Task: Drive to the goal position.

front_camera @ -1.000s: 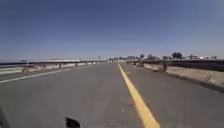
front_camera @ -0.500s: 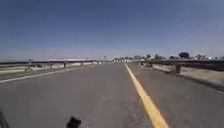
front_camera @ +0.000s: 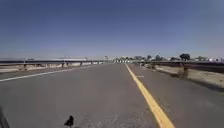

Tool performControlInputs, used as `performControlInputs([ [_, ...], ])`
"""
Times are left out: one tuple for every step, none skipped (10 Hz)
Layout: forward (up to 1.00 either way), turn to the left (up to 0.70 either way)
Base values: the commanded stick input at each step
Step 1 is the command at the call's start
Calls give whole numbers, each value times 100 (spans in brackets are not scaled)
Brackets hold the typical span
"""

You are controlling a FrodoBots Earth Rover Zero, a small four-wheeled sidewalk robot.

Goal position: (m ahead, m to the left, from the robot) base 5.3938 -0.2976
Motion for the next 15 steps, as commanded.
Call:
performControlInputs([
  [100, 0],
  [100, 0],
  [100, 0],
  [100, 0],
  [100, 0],
  [100, 0],
  [100, 0],
  [100, 0],
  [100, 0],
  [100, 0],
  [100, 0],
  [100, 0],
  [100, 0],
  [100, 0],
  [100, 0],
])
